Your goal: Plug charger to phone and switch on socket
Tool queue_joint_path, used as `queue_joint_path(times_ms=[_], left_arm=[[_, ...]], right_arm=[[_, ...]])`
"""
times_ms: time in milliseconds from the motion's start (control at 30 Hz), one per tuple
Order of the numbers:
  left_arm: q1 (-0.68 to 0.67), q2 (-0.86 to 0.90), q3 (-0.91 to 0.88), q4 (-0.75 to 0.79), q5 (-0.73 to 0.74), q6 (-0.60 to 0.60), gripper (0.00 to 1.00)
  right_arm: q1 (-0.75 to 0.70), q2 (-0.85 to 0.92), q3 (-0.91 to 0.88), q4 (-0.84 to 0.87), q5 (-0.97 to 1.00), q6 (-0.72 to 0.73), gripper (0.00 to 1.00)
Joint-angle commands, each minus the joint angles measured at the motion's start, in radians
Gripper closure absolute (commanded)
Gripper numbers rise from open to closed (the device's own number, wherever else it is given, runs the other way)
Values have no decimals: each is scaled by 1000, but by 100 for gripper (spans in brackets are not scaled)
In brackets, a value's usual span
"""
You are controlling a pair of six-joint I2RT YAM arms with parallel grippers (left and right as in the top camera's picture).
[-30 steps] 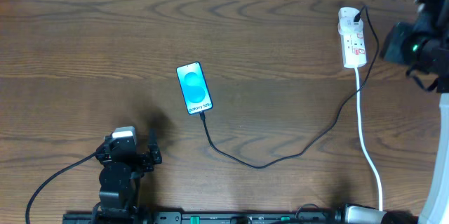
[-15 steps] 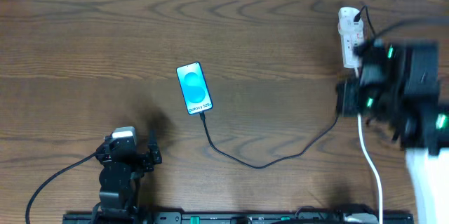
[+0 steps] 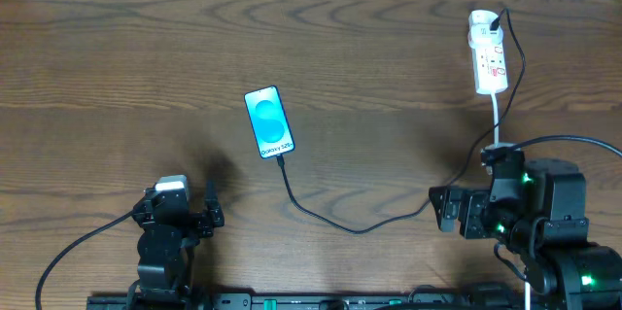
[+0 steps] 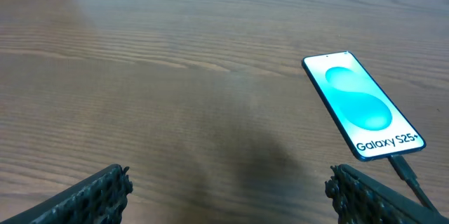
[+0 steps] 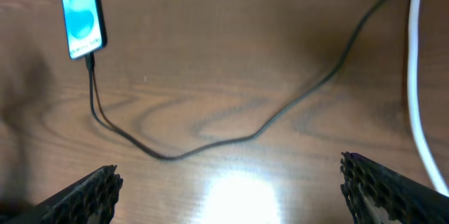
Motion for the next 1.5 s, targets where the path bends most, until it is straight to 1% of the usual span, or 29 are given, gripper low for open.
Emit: queue_joint_path(times_ms=[0,433,533,600,700,833,1067,1167,1300,1367,1467], left_arm=[[-5,-7,-19,-1,-13,-1,7],[-5,-7,-19,-1,-13,-1,7],[-5,-7,-19,-1,-13,-1,7],[-5,-7,-19,-1,-13,-1,7],[-5,-7,-19,-1,-13,-1,7],[-5,-7,-19,-1,-13,-1,7],[-5,-7,-19,-1,-13,-1,7],[-5,-7,-19,-1,-13,-1,7],[-5,-7,-19,-1,-13,-1,7],[-5,-7,-19,-1,-13,-1,7],[-5,-7,-19,-1,-13,-1,7]], right_arm=[[7,-4,-8,-25,-10,13,1],[7,-4,-8,-43,-3,10,1],[7,-4,-8,-40,24,-15,1],[7,-4,-11,-4,27,-47,1],[22,-27,-53,139,4,-134,1],[18,-107,-202,372,-92,-246,1],[18,-357,-570,783,-216,-245,1],[18,-455,-699,920,-235,-245,1],[17,-575,-837,1043,-235,-245,1],[11,-623,-877,1057,-235,-245,1],[-1,-673,-885,1072,-231,-245,1]])
